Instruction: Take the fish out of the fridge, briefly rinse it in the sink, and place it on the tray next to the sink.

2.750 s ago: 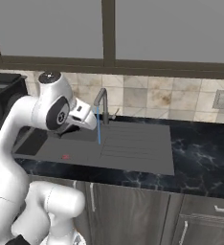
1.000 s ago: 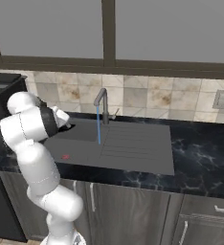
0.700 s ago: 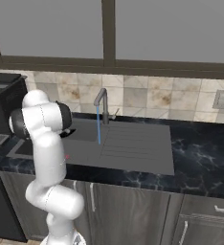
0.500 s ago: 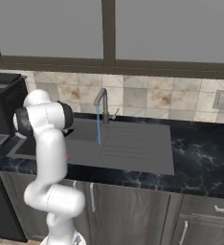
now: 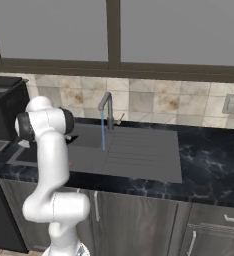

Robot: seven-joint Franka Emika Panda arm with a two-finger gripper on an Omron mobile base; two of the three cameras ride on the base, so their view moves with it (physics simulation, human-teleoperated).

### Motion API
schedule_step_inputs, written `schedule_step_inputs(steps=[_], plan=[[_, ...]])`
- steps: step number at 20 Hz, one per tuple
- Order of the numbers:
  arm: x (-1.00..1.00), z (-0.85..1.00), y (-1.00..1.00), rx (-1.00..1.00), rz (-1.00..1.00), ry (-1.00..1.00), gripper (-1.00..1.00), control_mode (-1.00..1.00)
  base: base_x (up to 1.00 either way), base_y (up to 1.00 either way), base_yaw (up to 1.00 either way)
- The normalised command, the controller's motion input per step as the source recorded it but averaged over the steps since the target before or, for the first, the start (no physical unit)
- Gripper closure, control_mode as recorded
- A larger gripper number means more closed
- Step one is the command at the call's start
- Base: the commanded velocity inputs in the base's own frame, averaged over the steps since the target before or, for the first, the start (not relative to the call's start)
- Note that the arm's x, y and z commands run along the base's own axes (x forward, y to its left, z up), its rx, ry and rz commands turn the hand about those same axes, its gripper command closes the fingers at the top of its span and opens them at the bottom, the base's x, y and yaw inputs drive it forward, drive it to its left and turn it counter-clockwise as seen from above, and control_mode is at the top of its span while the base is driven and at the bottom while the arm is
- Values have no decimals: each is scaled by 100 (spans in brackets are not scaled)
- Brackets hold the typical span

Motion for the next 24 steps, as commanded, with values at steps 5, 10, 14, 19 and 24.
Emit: schedule_step_inputs(steps=[5,10,14,19,24], plan=[[52,-40,-32,-9,-3,0,100,-100,0,0,0],[81,-12,-35,0,-6,0,100,-100,0,0,0],[68,-1,-32,1,-7,0,100,-100,0,0,0],[37,-8,-73,0,-17,0,100,-100,0,0,0],[35,-4,-71,0,-16,0,100,-100,0,0,0]])
